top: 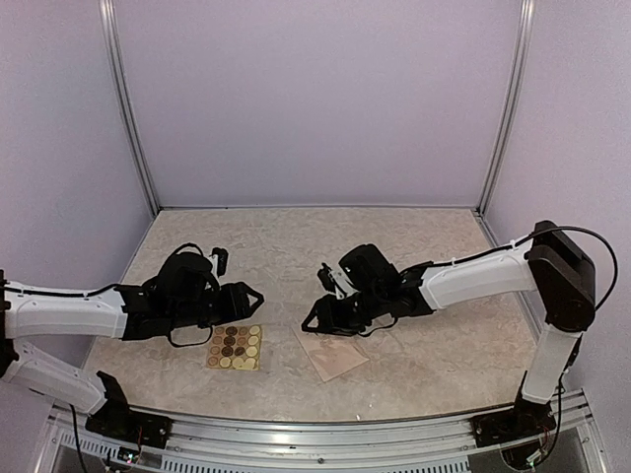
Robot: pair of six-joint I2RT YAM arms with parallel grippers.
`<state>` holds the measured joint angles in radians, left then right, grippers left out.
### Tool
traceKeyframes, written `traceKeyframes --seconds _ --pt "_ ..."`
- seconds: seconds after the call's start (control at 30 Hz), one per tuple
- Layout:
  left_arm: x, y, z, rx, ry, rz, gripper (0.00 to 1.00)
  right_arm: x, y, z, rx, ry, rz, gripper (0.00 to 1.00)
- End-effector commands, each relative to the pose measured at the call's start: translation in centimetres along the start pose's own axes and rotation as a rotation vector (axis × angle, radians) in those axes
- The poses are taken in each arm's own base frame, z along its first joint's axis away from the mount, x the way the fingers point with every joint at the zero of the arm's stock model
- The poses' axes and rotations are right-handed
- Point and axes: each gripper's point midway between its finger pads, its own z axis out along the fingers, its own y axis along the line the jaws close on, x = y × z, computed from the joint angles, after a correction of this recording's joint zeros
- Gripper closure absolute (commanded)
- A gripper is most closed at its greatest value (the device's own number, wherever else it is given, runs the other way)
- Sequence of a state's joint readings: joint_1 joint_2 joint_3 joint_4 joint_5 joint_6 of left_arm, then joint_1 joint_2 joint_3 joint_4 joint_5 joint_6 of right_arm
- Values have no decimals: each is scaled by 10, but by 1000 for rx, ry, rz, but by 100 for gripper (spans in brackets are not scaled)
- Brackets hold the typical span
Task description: Place the letter into the envelope and seal it
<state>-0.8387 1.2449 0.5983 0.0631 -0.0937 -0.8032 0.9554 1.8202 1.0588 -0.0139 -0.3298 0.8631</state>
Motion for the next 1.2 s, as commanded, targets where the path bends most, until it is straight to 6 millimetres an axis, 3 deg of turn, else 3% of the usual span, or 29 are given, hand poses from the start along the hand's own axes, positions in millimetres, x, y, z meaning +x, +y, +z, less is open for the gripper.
traceKeyframes --seconds 0.0,0.23,0.5,0.63,0.83,1.17 --pt "18 69 -11 -151 71 -37 39 -6 16 16 -36 15 -16 51" --pt "24 113 -17 -192 72 -118 43 -10 30 46 -82 34 -10 50" --pt "37 120 -11 -171 85 -143 52 -5 31 73 -112 62 32 50" --pt "51 124 -8 -155 110 -161 63 -3 26 84 -105 74 48 50" --pt "62 130 -4 -168 137 -165 64 -5 23 99 -106 86 62 51" --pt "74 118 2 -133 161 -163 66 -5 25 122 -147 116 84 54"
